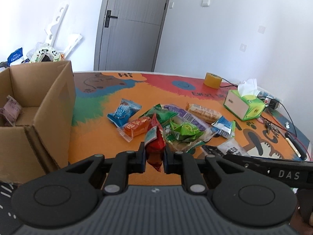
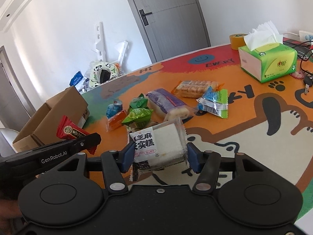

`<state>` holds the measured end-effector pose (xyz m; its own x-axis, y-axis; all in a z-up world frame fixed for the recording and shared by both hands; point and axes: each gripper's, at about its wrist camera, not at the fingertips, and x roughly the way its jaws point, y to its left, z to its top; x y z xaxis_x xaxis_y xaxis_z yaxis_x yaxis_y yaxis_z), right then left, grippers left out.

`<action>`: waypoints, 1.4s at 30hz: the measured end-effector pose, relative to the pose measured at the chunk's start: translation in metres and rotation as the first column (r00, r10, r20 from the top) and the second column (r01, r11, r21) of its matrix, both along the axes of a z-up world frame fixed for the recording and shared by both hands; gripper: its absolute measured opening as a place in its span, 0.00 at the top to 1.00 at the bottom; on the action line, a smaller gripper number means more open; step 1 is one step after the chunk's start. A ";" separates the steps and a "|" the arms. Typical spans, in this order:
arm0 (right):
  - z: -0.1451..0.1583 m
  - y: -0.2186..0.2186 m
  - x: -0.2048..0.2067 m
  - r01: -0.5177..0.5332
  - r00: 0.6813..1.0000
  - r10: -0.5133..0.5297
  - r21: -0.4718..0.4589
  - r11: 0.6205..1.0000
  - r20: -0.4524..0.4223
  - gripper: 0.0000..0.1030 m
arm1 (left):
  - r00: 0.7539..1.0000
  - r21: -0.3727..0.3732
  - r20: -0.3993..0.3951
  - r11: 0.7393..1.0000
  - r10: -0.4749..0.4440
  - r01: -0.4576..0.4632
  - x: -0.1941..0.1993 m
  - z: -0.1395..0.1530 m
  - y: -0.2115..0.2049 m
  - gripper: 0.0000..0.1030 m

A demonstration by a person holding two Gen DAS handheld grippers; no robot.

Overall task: Organize snacks
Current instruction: 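Carry both snacks over the cardboard box and open both tools to release them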

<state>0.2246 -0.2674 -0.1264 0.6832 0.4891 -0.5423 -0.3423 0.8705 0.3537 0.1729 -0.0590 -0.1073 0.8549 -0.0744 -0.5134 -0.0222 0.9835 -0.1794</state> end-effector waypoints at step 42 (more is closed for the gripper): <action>0.070 0.091 -0.010 -0.195 0.964 0.181 0.055 0.979 0.194 0.47 | 0.958 -0.010 0.195 0.977 0.209 -0.211 -0.053 0.073 0.090 0.85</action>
<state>0.2146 -0.1764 -0.0562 0.6612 0.6519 -0.3714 -0.5636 0.7583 0.3277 0.1198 0.0308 -0.0344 0.9340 0.1219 -0.3359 -0.1939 0.9624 -0.1900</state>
